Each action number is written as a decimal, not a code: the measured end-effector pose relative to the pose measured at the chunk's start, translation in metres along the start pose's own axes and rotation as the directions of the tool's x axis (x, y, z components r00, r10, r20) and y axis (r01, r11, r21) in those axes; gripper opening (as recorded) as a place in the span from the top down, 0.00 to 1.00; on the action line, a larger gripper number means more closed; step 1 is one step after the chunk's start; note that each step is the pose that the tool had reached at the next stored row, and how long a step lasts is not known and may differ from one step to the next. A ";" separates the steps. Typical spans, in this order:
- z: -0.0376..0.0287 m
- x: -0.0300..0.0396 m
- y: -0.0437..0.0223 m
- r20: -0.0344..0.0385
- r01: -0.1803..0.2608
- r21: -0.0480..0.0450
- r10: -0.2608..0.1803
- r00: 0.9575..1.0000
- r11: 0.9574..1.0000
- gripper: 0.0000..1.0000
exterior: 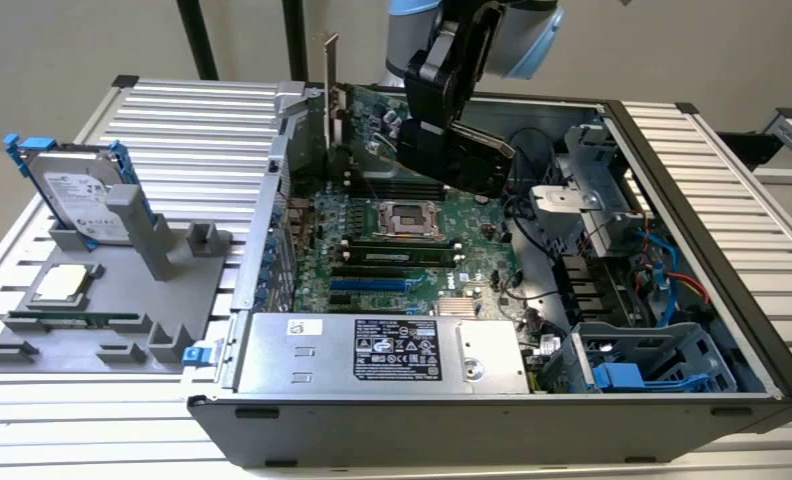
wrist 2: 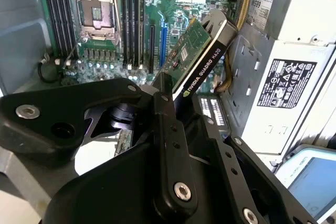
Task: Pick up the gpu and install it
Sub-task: 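Insert the gpu into the slot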
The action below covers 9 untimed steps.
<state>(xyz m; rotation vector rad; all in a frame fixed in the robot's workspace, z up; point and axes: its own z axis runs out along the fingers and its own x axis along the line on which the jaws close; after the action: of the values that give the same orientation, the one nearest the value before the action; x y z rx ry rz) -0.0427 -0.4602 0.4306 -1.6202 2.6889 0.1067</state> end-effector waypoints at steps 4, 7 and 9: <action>0.0000 0.0000 0.0000 -0.002 0.031 -0.001 -0.031 1.000 1.000 1.00; 0.0000 0.0000 0.0000 -0.003 0.053 -0.002 -0.053 0.999 0.999 1.00; 0.0000 0.0000 0.0000 -0.004 0.067 -0.003 -0.067 0.998 0.998 1.00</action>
<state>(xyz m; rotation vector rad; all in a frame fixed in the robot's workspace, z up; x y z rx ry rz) -0.0427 -0.4602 0.4306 -1.7114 2.6345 0.1067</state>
